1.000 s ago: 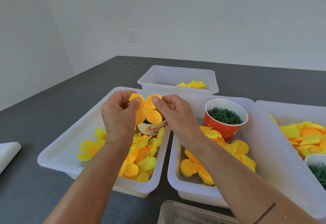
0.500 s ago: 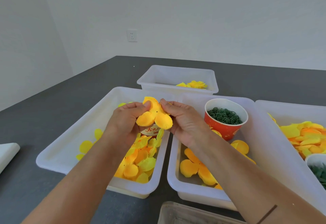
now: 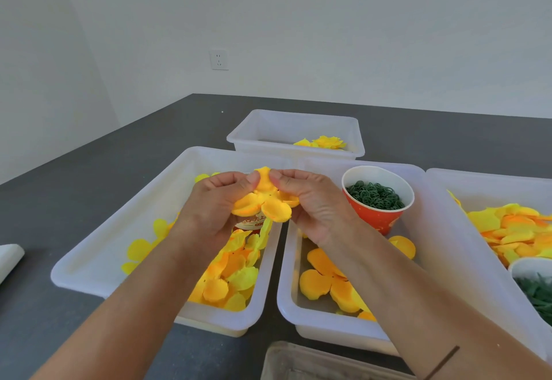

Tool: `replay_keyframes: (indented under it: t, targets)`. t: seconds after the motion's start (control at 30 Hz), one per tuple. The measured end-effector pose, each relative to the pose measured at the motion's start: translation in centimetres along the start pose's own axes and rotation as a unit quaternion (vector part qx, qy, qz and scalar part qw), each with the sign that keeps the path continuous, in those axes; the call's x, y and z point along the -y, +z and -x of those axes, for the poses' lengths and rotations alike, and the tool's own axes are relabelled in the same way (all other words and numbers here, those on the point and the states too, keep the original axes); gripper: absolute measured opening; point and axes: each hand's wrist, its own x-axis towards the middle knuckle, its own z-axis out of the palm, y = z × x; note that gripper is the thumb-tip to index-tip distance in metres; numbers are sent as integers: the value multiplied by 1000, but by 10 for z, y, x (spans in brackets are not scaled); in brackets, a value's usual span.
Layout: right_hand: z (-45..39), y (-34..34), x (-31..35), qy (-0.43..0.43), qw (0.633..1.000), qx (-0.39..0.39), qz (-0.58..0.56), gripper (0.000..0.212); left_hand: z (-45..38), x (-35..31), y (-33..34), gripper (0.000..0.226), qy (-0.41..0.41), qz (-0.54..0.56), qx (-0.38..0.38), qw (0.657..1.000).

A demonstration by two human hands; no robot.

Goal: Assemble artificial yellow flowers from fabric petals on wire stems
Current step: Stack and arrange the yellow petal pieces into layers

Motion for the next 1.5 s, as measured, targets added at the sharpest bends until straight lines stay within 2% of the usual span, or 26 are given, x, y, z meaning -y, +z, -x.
replay_keyframes:
  t: [0.1, 0.3, 0.47, 0.57, 0.67, 0.8, 0.9, 0.97, 1.03, 1.13, 1.23, 1.37, 1.43, 1.5]
  targets:
    - [1, 1, 1, 9, 999, 14, -41, 19, -2, 0, -2, 14, -5, 20, 22, 1000]
    - [0, -4, -2, -68, 992, -71, 76, 8, -2, 12, 1, 21, 61, -101, 29, 993]
    - [2, -2, -1, -90, 990, -81, 74, 8, -1, 9, 1, 21, 45, -79, 56, 994]
    - [4, -2, -3, -115, 983, -79, 121, 9, 2, 10, 3, 2, 107, -140, 17, 984]
    - [4, -1, -5, -146, 970, -80, 175, 11, -1, 18, 3, 14, 174, -234, -58, 955]
    - [2, 1, -6, -204, 939, -101, 259, 13, -5, 21, 3, 25, 210, -318, -120, 917]
    - [4, 0, -6, -214, 928, -76, 297, 7, -5, 20, 4, 26, 213, -333, -137, 908]
    - [6, 0, -6, -230, 907, -68, 346, 1, -4, 19, 4, 21, 217, -347, -134, 902]
    - [6, 0, -8, -246, 885, -70, 388, 8, -3, 19, 3, 16, 225, -361, -122, 897]
    - [6, -1, -8, -244, 882, -64, 398, 10, -1, 18, 2, 12, 233, -377, -95, 891]
    - [6, -3, -7, -248, 882, -53, 397, 5, -1, 17, 0, 18, 230, -354, -51, 905]
    - [4, -3, -6, -268, 846, -44, 458, 6, -3, 18, -1, 25, 202, -315, 7, 927]
    - [3, -4, -6, -267, 834, -41, 482, 8, -4, 18, -1, 26, 191, -292, 16, 937]
    - [2, -5, -6, -259, 841, -31, 474, 9, -4, 17, -1, 26, 177, -257, 14, 950]
